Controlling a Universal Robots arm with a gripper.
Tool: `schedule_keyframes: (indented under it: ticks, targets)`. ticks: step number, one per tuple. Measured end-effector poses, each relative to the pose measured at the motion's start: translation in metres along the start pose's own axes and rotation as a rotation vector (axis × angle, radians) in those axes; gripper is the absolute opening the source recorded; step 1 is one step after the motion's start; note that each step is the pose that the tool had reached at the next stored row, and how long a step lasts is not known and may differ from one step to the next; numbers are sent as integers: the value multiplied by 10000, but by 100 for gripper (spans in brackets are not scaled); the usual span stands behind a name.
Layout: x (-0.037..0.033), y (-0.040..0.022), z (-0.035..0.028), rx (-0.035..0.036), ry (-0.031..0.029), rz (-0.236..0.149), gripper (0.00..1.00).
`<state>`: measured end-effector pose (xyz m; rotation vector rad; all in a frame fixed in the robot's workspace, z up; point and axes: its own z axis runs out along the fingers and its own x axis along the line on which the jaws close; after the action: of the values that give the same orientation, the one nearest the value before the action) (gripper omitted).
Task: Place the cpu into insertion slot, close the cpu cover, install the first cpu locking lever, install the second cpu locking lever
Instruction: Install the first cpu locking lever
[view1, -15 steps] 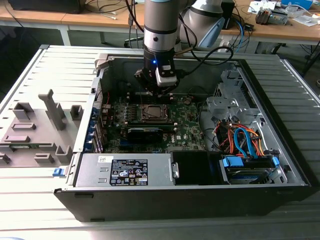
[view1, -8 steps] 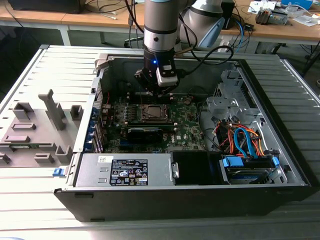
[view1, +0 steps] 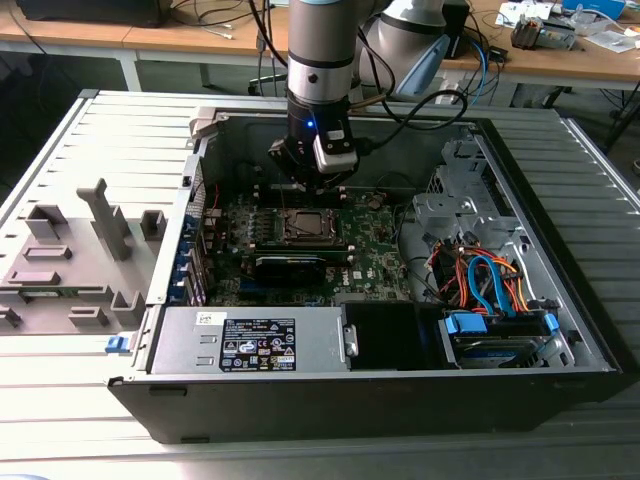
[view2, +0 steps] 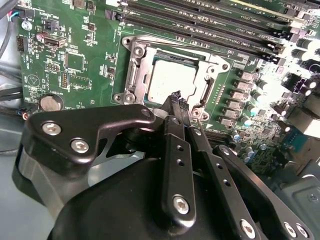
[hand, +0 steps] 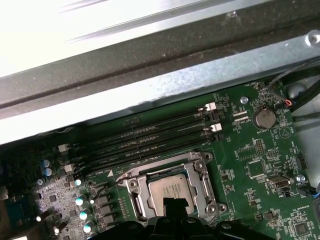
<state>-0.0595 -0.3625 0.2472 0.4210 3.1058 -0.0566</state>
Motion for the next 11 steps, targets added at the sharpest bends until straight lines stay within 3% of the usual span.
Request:
schedule_keyframes:
  ticks: [11]
  targets:
    - [0, 0, 0, -3, -9, -261, 11]
